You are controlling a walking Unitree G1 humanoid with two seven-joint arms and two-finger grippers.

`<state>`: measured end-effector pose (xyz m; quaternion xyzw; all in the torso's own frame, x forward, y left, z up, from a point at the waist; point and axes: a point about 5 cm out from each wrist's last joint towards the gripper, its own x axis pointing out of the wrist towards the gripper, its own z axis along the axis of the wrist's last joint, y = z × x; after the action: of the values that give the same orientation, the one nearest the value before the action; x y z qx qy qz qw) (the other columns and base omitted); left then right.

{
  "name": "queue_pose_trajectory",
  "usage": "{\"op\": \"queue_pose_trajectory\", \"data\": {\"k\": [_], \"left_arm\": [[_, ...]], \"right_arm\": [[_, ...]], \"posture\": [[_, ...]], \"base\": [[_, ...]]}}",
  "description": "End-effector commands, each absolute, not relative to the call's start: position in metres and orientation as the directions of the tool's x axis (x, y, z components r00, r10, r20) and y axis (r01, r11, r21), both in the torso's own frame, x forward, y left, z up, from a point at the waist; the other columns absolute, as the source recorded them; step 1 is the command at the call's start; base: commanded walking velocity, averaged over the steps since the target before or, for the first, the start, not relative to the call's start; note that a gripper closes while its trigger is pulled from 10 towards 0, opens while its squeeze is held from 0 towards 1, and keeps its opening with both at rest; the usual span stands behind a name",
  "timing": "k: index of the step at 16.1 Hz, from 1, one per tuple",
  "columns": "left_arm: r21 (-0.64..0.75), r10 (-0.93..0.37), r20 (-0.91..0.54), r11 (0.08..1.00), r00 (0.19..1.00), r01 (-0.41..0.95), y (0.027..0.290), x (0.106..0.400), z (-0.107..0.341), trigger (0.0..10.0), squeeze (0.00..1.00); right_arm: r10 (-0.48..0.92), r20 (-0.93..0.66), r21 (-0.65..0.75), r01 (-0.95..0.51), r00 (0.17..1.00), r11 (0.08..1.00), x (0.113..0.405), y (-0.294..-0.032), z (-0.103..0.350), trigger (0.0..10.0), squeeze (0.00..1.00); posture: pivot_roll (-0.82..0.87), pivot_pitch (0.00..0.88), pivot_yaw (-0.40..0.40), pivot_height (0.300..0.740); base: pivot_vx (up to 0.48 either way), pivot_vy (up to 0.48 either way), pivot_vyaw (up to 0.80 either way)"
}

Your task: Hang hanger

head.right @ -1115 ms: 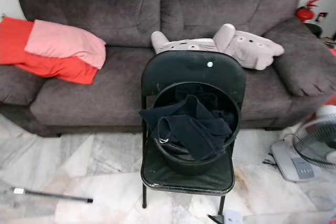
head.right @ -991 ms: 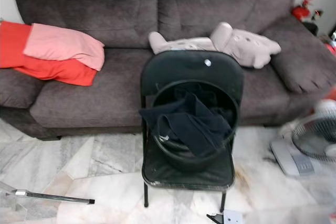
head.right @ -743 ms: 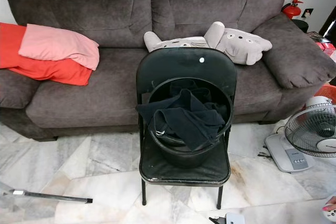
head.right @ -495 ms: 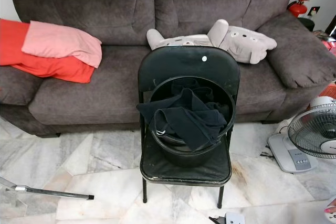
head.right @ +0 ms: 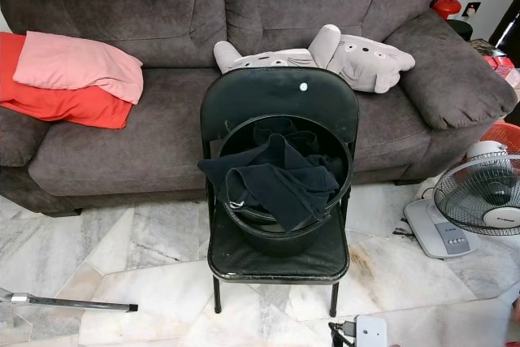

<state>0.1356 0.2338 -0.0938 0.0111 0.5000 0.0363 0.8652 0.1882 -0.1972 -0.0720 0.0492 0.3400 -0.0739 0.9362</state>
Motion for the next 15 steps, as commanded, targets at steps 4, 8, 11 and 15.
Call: {"op": "queue_pose_trajectory", "data": {"k": [4,8,11,15], "left_arm": [[0.072,0.132,-0.825,0.989,0.55,-0.13,0.234,0.138,-0.092,10.0,0.0],[0.074,0.134,-0.779,0.99,0.613,-0.123,0.235,0.155,-0.084,10.0,0.0],[0.054,0.145,-0.711,0.987,0.689,-0.151,0.24,0.169,-0.074,10.0,0.0],[0.036,0.091,-0.633,0.995,0.769,-0.089,0.224,0.198,-0.062,10.0,0.0]], "right_arm": [[-0.132,-0.11,0.056,0.138,0.985,0.989,0.252,-0.215,0.014,10.0,0.0],[-0.102,-0.016,0.066,0.103,0.995,0.992,0.254,-0.207,0.034,10.0,0.0],[-0.072,0.05,0.062,0.069,0.996,0.996,0.251,-0.203,0.056,10.0,0.0],[-0.031,0.049,0.065,0.028,0.998,0.997,0.252,-0.199,0.062,10.0,0.0]], "posture": [[-0.13,0.161,-0.018,0.74],[-0.12,0.136,-0.019,0.74],[-0.14,0.12,-0.023,0.74],[-0.22,0.094,0.001,0.74]], "base": [[0.0,0.0,0.0],[0.0,0.0,0.0],[0.0,0.0,0.0],[0.0,0.0,0.0]]}}
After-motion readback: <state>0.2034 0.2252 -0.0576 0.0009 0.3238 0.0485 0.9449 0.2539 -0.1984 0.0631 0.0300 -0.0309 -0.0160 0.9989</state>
